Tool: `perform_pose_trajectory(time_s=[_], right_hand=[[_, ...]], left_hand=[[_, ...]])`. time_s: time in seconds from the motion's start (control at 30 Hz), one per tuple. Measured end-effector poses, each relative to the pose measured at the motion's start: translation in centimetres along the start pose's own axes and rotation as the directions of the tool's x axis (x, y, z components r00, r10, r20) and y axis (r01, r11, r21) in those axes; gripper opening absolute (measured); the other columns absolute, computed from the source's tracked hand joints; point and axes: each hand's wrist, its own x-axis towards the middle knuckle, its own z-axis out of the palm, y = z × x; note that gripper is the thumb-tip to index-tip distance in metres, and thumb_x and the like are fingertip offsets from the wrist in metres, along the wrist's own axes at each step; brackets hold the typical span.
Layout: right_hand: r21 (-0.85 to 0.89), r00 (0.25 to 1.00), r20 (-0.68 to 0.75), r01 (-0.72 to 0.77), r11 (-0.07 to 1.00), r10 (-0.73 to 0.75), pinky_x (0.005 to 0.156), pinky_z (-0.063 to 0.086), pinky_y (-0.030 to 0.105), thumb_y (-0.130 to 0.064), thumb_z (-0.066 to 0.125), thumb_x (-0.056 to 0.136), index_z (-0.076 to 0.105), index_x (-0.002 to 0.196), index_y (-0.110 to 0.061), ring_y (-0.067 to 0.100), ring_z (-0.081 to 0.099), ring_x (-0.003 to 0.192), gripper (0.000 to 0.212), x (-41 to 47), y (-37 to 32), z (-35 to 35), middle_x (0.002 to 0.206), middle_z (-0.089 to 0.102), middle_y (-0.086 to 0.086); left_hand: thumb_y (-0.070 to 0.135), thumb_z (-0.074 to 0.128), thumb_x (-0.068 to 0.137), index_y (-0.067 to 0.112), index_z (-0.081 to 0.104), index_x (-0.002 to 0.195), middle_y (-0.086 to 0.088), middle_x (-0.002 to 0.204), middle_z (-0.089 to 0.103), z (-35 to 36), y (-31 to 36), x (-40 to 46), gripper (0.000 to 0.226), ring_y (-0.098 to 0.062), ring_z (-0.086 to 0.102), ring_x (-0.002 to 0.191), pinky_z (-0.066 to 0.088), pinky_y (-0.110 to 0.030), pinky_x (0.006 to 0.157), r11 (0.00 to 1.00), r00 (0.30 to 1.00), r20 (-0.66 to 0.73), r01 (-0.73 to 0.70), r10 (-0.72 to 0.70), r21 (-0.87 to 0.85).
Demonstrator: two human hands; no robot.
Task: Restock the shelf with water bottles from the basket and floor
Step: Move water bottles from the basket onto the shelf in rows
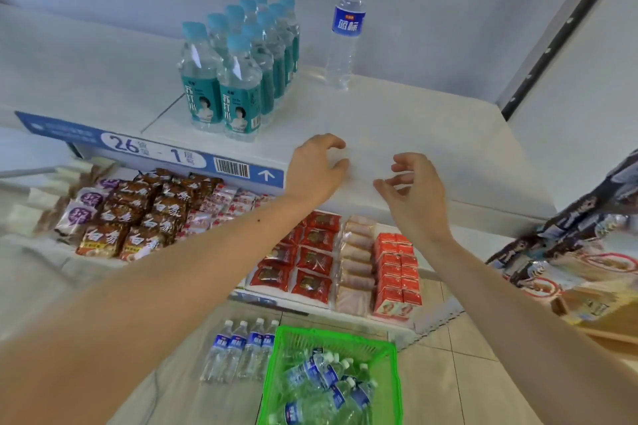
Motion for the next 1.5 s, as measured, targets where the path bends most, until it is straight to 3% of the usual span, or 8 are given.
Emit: perform_pose_trajectory(time_s=[0.27,0.47,0.63,0.9,1.03,1.13,1.37,1.5], right_hand=[[0.033,0.999,0.044,0.014,0.999,-0.016,0.066,0.042,0.005,-0.019,0.069,0.085,0.053,0.109,-0.022,0.002,0.058,0.078,0.029,-7.4,6.0,0.9,0.104,0.058,0.0],[0.061,0.99,0.094,-0.109,0.992,0.103,0.062,0.041,0.005,-0.018,0.07,0.085,0.057,0.109,-0.018,-0.007,0.056,0.074,0.028,-12.5,14.7,4.5,0.097,0.06,-0.001],[-0.007,0.944,0.145,-0.3,0.954,0.298,0.063,0.045,0.017,-0.018,0.069,0.086,0.054,0.111,-0.018,0.0,0.057,0.075,0.028,-16.8,24.1,9.3,0.1,0.058,-0.001],[-0.247,0.791,0.362,-0.428,0.869,0.493,0.072,0.043,0.029,-0.024,0.072,0.082,0.055,0.113,-0.013,0.018,0.06,0.081,0.037,-25.6,40.1,19.8,0.101,0.057,0.0],[-0.452,0.646,0.569,-0.273,0.849,0.51,0.086,0.045,0.035,-0.034,0.076,0.075,0.05,0.125,-0.018,0.026,0.05,0.113,0.059,-29.8,47.8,24.6,0.119,0.061,0.001],[-0.562,0.527,0.655,-0.14,0.815,0.541,0.099,0.04,0.04,-0.043,0.075,0.075,0.04,0.139,-0.025,0.029,0.037,0.13,0.075,-32.3,52.5,27.9,0.14,0.048,0.003],[-0.587,0.292,0.777,0.018,0.809,0.557,0.107,0.036,0.052,-0.048,0.07,0.08,0.027,0.147,-0.033,0.034,0.032,0.136,0.081,-37.3,60.6,35.0,0.152,0.029,0.007],[-0.559,0.278,0.793,-0.024,0.829,0.542,0.108,0.035,0.052,-0.043,0.072,0.08,0.027,0.147,-0.035,0.033,0.029,0.137,0.082,-37.9,62.4,36.2,0.149,0.03,0.012]], left_hand=[[0.016,0.064,0.085,0.017,0.064,0.103,0.002,0.106,0.059,3.7,-1.2,-9.8,0.019,-0.008,0.058,0.082,0.051,-0.024,0.078,0.999,0.987,-0.153,-0.036,0.038,0.01],[0.012,0.064,0.083,0.015,0.065,0.099,0.002,0.101,0.059,9.7,-7.6,-15.4,0.016,-0.008,0.06,0.076,0.056,-0.034,0.067,0.999,0.999,-0.003,0.05,-0.05,0.002],[0.013,0.064,0.085,0.016,0.065,0.1,0.007,0.099,0.056,16.2,-15.5,-19.9,0.015,-0.001,0.056,0.074,0.049,-0.022,0.067,0.985,0.967,0.191,0.158,-0.169,0.071],[0.034,0.068,0.084,0.014,0.06,0.119,0.001,0.122,0.061,27.1,-30.3,-29.7,0.041,-0.012,0.064,0.091,0.048,-0.025,0.079,0.848,0.657,0.54,0.453,-0.526,0.276],[0.04,0.065,0.085,0.009,0.056,0.124,-0.006,0.129,0.058,32.0,-37.4,-35.0,0.051,-0.022,0.056,0.116,0.044,-0.033,0.097,0.718,0.444,0.579,0.553,-0.684,0.423],[0.038,0.058,0.09,0.014,0.063,0.097,-0.011,0.108,0.061,35.4,-41.8,-38.6,0.025,-0.024,0.058,0.1,0.045,-0.035,0.087,0.674,0.359,0.594,0.565,-0.72,0.476],[0.038,0.05,0.093,0.015,0.038,0.064,-0.004,0.065,0.041,40.8,-49.1,-44.7,0.039,-0.021,0.043,0.069,0.022,-0.031,0.055,0.594,0.299,0.537,0.597,-0.789,0.539],[0.041,0.049,0.093,0.005,0.056,0.08,-0.016,0.083,0.059,42.1,-50.8,-45.7,0.039,-0.027,0.057,0.079,0.038,-0.033,0.067,0.579,0.277,0.545,0.629,-0.791,0.52]])
